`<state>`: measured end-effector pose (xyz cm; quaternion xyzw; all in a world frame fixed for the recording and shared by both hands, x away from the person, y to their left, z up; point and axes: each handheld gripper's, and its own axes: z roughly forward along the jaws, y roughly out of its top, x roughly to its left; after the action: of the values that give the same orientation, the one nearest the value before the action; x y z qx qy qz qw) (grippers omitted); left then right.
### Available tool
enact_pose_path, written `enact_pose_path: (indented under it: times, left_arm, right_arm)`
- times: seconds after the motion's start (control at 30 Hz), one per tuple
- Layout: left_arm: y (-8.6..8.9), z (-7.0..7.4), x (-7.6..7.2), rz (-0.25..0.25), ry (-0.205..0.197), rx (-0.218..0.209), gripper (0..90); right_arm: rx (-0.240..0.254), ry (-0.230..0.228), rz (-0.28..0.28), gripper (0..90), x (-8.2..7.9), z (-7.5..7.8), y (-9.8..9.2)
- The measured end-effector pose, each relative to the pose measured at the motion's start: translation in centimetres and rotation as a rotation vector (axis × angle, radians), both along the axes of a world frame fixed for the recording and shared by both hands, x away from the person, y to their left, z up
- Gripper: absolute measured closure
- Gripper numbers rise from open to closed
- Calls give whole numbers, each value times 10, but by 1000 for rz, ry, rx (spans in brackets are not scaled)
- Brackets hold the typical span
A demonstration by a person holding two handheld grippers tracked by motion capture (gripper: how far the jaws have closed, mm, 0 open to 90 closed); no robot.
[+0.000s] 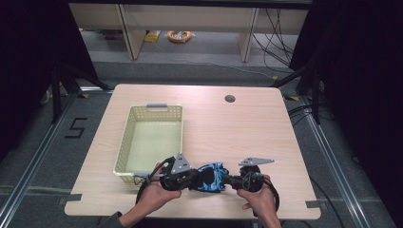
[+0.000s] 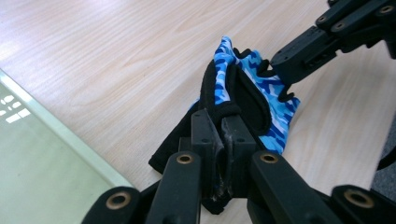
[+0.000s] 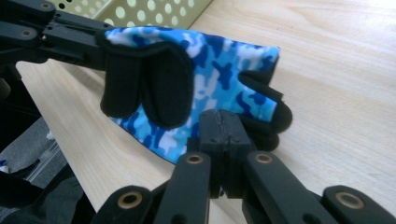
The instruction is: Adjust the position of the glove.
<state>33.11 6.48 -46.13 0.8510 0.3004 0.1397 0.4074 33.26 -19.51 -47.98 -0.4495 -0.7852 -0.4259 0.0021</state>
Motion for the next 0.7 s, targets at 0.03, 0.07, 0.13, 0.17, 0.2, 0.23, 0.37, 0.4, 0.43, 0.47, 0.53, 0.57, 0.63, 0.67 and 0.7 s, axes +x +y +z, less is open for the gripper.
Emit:
enact_pose_path:
  times: [0.03,0.07,0.13,0.17,0.2,0.23,0.37,0.4,0.43,0.47,0.53,0.57,0.63,0.67,0.7]
  left_arm:
    - [0,-2,1,4,6,5,847]
    - [1,-5,1,18,13,6,845]
    - [3,-8,3,17,12,19,839]
    - [4,-9,3,22,5,23,833]
    - [4,-9,3,20,6,32,825]
    - [5,-11,3,19,8,31,814]
    - [5,-10,0,6,-15,50,769]
    - [6,-9,-2,9,-5,49,748]
    - [5,-9,-3,17,0,26,736]
    - [7,-8,-3,6,-4,39,726]
    - [6,-8,-6,14,-7,12,696]
    - [7,-7,-8,13,-10,7,681]
    - [9,-5,-13,10,-9,-3,657]
    - [11,-5,-15,8,-18,-5,640]
    - [13,-5,-20,13,-2,-18,631]
  right_arm:
    - [3,15,1,899,0,-1,2]
    - [1,14,-4,898,0,-2,4]
    - [-27,1,8,897,1,-6,6]
    - [-27,2,11,895,2,-7,7]
    - [-46,4,10,891,2,-8,9]
    - [-63,3,9,886,2,-10,10]
    - [-199,42,-25,850,3,-18,15]
    - [-219,38,-10,848,4,-20,15]
    - [-213,17,-22,845,3,-21,17]
    - [-239,18,-6,843,3,-19,17]
    - [-290,-38,12,849,3,-21,19]
    - [-321,-52,27,848,3,-20,18]
    - [-319,-48,42,846,4,-19,18]
    - [-314,-65,40,846,5,-21,17]
    - [-309,-49,40,844,5,-20,16]
